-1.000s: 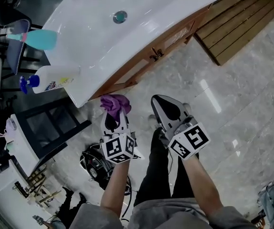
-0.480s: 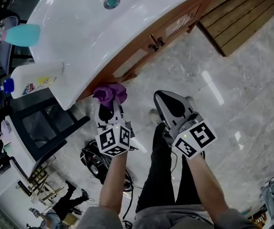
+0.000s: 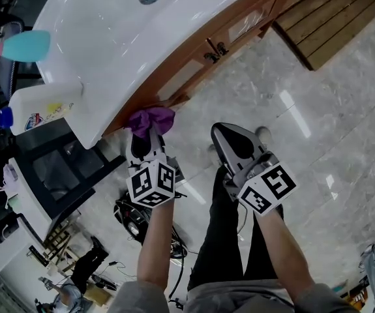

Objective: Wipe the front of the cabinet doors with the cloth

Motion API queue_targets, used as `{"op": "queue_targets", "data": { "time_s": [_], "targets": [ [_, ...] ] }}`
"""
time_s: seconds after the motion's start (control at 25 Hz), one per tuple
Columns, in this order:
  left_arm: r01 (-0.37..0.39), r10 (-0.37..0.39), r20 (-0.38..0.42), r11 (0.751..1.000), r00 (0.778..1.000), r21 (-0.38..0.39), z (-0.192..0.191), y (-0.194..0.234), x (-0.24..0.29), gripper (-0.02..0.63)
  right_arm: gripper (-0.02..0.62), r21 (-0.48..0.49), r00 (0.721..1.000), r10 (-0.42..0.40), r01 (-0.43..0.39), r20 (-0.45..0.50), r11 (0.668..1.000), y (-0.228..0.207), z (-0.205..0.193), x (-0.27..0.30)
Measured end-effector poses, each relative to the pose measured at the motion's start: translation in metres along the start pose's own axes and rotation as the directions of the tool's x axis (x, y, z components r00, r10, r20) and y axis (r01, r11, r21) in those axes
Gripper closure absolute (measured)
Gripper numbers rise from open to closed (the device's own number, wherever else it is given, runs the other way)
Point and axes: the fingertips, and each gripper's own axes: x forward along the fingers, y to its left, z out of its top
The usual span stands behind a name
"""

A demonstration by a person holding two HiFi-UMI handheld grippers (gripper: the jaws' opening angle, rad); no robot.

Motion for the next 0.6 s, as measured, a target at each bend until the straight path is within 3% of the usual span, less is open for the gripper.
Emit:
{"op": "queue_targets", "data": {
  "time_s": [0.6],
  "targets": [
    [0.006,-0.006,-0.004,1.0,1.0,0.004,0.005,-0.025,0.016,0.466,0.586,0.019,1.0,-0.004,0.004,0.009,1.0,-0.017,0.008,-0.009]
  ]
}}
